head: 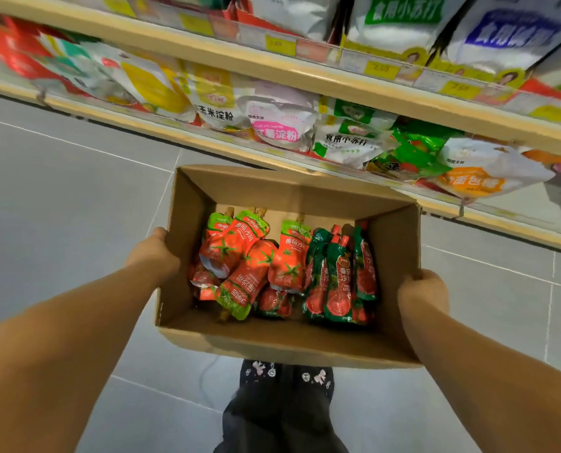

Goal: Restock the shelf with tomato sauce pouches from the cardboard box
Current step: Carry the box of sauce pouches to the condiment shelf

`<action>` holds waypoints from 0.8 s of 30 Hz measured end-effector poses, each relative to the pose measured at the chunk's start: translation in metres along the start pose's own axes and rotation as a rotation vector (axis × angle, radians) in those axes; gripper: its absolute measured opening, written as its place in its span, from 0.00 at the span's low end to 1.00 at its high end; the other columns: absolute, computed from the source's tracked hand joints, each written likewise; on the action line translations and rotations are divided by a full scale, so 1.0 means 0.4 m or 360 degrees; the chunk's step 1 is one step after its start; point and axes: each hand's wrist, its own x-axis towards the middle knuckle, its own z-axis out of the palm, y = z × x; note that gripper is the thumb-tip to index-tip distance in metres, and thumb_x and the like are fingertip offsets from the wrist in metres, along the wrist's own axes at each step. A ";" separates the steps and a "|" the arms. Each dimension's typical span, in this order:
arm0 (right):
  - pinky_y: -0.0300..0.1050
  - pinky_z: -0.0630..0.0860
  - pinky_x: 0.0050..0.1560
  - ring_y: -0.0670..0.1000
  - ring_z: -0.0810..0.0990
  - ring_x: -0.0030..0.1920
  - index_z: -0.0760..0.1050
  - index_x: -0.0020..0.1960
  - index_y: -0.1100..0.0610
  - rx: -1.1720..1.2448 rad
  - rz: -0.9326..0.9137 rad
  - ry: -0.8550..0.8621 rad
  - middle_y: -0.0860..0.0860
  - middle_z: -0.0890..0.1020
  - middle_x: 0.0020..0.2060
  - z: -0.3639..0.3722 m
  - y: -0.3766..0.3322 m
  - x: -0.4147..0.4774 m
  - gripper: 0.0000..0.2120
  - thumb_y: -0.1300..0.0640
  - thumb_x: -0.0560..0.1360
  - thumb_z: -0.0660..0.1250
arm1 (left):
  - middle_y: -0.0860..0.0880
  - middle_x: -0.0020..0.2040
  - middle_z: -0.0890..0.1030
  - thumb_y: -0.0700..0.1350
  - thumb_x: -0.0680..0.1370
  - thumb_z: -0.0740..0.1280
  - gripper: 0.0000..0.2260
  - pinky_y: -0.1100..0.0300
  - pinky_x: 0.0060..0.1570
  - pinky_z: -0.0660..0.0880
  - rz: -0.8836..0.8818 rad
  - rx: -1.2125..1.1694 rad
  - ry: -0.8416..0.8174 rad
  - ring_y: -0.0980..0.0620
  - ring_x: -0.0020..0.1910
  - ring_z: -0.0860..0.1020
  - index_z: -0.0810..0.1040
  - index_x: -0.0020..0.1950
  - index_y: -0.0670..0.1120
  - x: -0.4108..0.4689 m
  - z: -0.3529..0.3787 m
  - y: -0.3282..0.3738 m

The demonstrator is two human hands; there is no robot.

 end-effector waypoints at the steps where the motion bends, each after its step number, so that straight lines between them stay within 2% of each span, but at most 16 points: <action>1: 0.58 0.78 0.53 0.60 0.80 0.50 0.73 0.61 0.51 -0.0005 -0.0017 -0.0020 0.54 0.80 0.50 -0.008 -0.023 -0.025 0.13 0.53 0.79 0.57 | 0.41 0.54 0.78 0.36 0.73 0.63 0.25 0.53 0.41 0.79 -0.0020 -0.0036 0.0014 0.39 0.50 0.79 0.64 0.68 0.48 -0.008 -0.024 -0.023; 5: 0.57 0.78 0.53 0.57 0.78 0.47 0.72 0.61 0.51 -0.0030 -0.0192 -0.0108 0.52 0.78 0.47 -0.048 -0.133 -0.133 0.13 0.53 0.79 0.56 | 0.40 0.55 0.78 0.36 0.72 0.64 0.25 0.47 0.49 0.80 -0.0083 -0.0242 0.0037 0.38 0.51 0.78 0.65 0.67 0.47 -0.050 -0.133 -0.119; 9: 0.53 0.75 0.53 0.58 0.76 0.46 0.72 0.63 0.54 -0.0164 -0.0405 -0.0156 0.57 0.80 0.52 -0.063 -0.227 -0.251 0.14 0.55 0.79 0.56 | 0.39 0.53 0.78 0.36 0.71 0.65 0.23 0.48 0.50 0.79 -0.0171 -0.0347 0.0096 0.37 0.52 0.78 0.67 0.65 0.45 -0.098 -0.207 -0.247; 13: 0.52 0.76 0.49 0.58 0.77 0.44 0.74 0.59 0.55 -0.0275 -0.0605 -0.0160 0.57 0.80 0.47 -0.017 -0.302 -0.348 0.13 0.55 0.78 0.56 | 0.38 0.57 0.77 0.36 0.71 0.64 0.23 0.47 0.53 0.78 -0.0239 -0.0506 0.0094 0.36 0.55 0.77 0.67 0.66 0.44 -0.101 -0.241 -0.372; 17: 0.40 0.69 0.34 0.56 0.75 0.38 0.77 0.55 0.55 -0.0395 -0.0768 -0.0190 0.54 0.78 0.38 0.071 -0.373 -0.452 0.12 0.56 0.77 0.57 | 0.38 0.54 0.77 0.36 0.71 0.64 0.22 0.51 0.48 0.78 -0.0343 -0.0586 0.0070 0.36 0.52 0.77 0.68 0.65 0.43 -0.086 -0.268 -0.532; 19: 0.42 0.69 0.35 0.54 0.74 0.35 0.77 0.54 0.53 -0.0416 -0.0806 -0.0210 0.52 0.75 0.34 0.124 -0.417 -0.517 0.11 0.55 0.77 0.58 | 0.40 0.48 0.76 0.37 0.72 0.64 0.21 0.52 0.45 0.78 -0.0409 -0.0638 0.0057 0.37 0.50 0.78 0.68 0.64 0.43 -0.071 -0.283 -0.617; 22: 0.46 0.73 0.40 0.57 0.77 0.38 0.76 0.53 0.51 -0.0454 -0.0880 -0.0310 0.53 0.78 0.36 0.209 -0.478 -0.607 0.10 0.54 0.76 0.58 | 0.40 0.51 0.76 0.37 0.73 0.63 0.21 0.50 0.43 0.80 -0.0493 -0.0704 -0.0008 0.36 0.50 0.78 0.66 0.66 0.44 -0.035 -0.310 -0.745; 24: 0.46 0.73 0.37 0.57 0.78 0.37 0.76 0.49 0.49 -0.0471 -0.0938 -0.0398 0.53 0.79 0.35 0.258 -0.518 -0.664 0.09 0.54 0.74 0.58 | 0.41 0.47 0.75 0.38 0.73 0.63 0.21 0.53 0.32 0.79 -0.0533 -0.0745 -0.0001 0.40 0.42 0.78 0.66 0.65 0.44 -0.012 -0.329 -0.824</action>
